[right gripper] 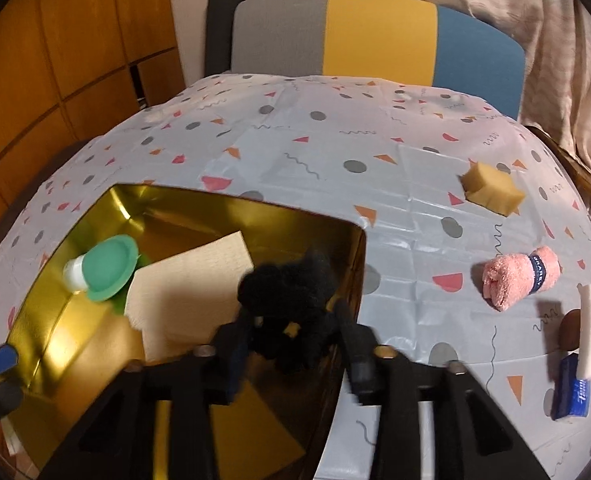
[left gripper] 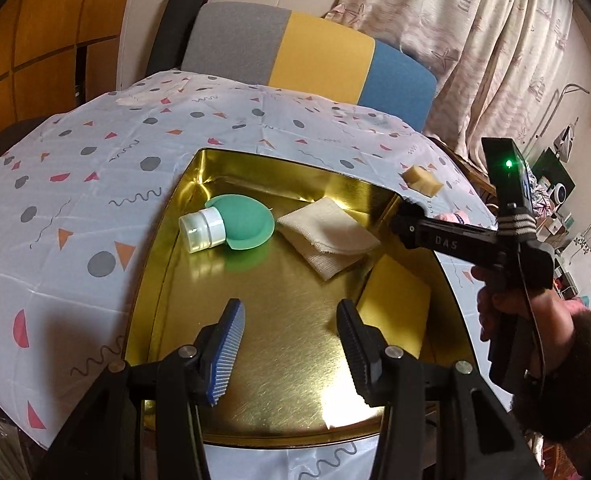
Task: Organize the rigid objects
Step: 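Carry the black scrunchie into the gold tray and open the right gripper, then grasp the blue Tempo tissue pack with the right gripper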
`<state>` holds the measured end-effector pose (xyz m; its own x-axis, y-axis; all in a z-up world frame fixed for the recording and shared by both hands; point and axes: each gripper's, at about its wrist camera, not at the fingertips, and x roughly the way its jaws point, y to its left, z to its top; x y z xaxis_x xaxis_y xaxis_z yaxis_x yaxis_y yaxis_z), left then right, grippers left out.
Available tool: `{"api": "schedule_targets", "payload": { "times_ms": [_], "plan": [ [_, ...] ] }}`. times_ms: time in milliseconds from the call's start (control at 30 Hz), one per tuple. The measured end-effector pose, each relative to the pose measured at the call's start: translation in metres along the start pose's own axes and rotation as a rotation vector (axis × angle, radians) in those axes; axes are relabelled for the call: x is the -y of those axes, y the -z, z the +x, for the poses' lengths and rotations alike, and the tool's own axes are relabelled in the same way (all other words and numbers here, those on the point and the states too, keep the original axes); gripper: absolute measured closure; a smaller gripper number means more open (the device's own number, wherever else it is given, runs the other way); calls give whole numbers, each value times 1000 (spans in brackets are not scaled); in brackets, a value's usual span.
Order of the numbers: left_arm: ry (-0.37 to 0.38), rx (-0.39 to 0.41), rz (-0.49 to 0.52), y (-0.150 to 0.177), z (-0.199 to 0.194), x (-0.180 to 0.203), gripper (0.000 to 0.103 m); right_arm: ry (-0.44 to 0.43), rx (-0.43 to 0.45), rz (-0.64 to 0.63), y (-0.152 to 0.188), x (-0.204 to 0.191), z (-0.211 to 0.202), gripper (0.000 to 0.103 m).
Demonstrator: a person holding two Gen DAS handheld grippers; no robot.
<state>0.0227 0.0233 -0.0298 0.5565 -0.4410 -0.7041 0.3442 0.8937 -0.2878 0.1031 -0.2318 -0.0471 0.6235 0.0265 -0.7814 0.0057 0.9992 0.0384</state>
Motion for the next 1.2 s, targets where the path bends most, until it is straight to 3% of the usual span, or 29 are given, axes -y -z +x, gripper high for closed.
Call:
{"api": "schedule_targets", "payload": {
  "times_ms": [100, 267, 500, 800, 1200],
  "plan": [
    [-1, 2, 2, -1, -1, 0, 55, 10, 48, 25, -2, 2, -11, 34],
    [21, -9, 0, -1, 2, 3, 55, -5, 141, 57, 1, 6, -45, 31],
    [61, -27, 23, 3, 5, 19, 55, -16, 170, 79, 18, 15, -76, 29],
    [84, -50, 62, 5, 7, 40, 55, 18, 114, 154, 55, 43, -83, 28],
    [123, -84, 145, 7, 14, 84, 55, 97, 46, 316, 126, 122, -86, 28]
  ]
}}
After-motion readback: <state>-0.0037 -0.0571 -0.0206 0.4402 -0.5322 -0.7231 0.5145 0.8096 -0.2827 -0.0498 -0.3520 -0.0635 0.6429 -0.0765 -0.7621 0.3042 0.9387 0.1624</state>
